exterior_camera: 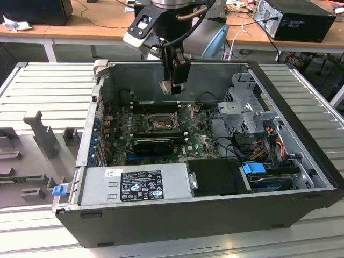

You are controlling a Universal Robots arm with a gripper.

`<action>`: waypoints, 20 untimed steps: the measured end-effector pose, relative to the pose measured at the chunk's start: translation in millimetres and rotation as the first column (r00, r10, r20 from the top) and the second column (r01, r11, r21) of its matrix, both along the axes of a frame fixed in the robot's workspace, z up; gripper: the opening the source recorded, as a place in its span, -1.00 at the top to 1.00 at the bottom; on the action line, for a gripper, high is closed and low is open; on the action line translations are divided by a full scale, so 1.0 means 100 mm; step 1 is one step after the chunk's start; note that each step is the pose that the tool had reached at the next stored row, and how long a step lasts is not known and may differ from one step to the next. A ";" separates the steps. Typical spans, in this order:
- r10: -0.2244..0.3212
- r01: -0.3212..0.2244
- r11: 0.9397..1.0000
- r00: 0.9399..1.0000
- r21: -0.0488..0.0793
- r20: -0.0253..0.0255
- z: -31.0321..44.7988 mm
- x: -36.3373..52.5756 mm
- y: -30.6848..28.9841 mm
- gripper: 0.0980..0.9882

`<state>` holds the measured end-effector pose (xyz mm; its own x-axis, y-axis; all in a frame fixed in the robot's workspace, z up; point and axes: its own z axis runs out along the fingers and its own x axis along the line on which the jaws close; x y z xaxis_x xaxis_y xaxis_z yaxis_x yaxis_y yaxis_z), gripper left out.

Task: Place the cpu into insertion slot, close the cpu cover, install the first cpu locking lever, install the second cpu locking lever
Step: 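Place the cpu into insertion slot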

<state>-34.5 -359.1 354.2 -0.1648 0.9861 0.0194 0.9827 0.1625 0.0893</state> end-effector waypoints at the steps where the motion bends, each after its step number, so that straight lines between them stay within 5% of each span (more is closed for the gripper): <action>1: -0.018 0.018 1.000 1.000 0.000 0.000 -0.002 0.000 0.000 0.03; 6: -0.118 0.118 0.993 0.993 0.000 0.000 -0.060 0.000 0.002 0.03; 20: -0.124 0.124 0.992 0.992 0.000 -0.002 -0.205 0.000 0.006 0.03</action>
